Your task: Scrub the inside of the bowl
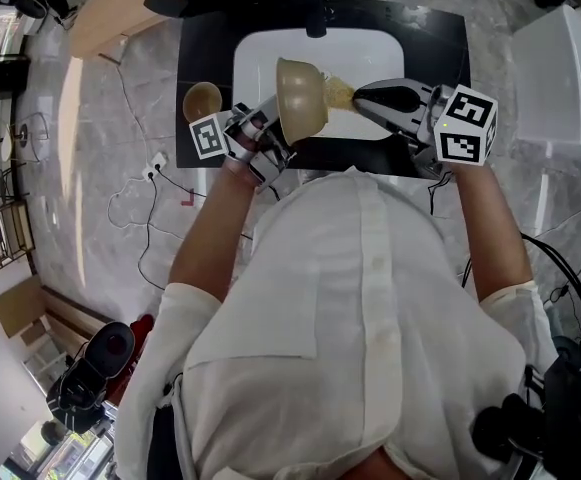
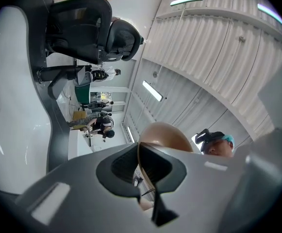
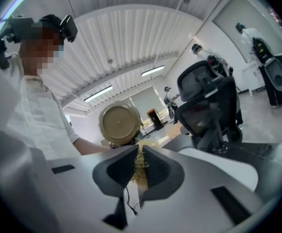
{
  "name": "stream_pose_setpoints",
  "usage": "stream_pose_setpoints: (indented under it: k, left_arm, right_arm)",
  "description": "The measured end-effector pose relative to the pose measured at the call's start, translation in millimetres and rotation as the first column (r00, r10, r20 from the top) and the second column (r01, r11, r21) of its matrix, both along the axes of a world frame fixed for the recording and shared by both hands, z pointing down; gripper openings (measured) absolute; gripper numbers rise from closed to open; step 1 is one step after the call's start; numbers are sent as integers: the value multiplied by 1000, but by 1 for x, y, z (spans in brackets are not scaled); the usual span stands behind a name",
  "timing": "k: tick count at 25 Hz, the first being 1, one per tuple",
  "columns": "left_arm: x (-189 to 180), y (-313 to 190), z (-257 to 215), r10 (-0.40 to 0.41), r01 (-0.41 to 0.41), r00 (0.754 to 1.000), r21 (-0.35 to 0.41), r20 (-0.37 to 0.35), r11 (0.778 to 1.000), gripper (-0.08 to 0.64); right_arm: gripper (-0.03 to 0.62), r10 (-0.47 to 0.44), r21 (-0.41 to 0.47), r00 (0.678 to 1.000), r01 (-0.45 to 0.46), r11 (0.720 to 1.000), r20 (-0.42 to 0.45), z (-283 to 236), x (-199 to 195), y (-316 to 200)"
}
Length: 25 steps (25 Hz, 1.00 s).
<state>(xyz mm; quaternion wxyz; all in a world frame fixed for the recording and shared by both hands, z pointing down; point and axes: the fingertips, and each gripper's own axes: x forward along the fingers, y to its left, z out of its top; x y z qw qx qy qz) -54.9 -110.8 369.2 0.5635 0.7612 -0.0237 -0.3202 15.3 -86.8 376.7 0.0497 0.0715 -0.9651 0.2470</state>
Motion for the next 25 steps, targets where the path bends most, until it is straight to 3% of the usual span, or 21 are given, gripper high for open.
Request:
stream_pose_setpoints:
  k: [5,20,25]
  left_arm:
    - [-1,-1,7,-19,18,997,17,75,1000,17]
    - [-5,-9,28,-46,46,986,9,159,999,17]
    - [-11,-11,29,-67,68,987,-1,148,998,17]
  right_arm:
    - [26,68,-52,992,-63,997,106,-23,6,-8]
    - [25,-19,-23,968,26,999,250,-65,2,6]
    - [25,27,-43,960,-16,999,279,-63,12,0]
